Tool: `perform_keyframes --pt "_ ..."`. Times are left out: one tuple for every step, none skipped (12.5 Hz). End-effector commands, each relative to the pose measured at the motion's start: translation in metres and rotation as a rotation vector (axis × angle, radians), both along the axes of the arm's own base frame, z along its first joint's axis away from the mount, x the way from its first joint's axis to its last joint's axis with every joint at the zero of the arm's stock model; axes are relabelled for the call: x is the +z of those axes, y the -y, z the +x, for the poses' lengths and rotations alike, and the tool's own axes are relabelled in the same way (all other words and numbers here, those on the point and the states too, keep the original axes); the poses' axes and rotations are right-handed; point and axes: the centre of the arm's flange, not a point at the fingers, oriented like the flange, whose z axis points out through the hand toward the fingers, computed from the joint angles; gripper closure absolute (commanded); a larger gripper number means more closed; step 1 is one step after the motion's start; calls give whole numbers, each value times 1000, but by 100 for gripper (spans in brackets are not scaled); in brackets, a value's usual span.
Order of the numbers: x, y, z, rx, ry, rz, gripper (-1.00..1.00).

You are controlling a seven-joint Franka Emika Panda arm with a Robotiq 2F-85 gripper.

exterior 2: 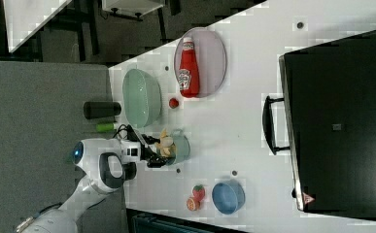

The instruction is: Pick Banana and place it in mug.

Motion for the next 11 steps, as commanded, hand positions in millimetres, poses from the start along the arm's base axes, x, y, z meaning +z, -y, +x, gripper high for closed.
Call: perform_keyframes --pt "69 -12 14 -3 139 1 -100" --pt "90 -6 19 -14 164 -10 -100" --pt "114 1 22 -24 176 -31 -100" --pt "142 8 25 -34 181 -55 -100" --pt "171 14 26 -44 177 -81 -100" --pt "201 23 27 -61 167 -106 -100" --pt "229 37 27 -88 151 -130 -100" --pt "259 54 29 -119 147 -142 -100" --pt "287 73 33 -135 151 -145 -100" --pt "312 94 36 -133 148 -145 -100" --pt "333 117 39 -132 135 -144 -100"
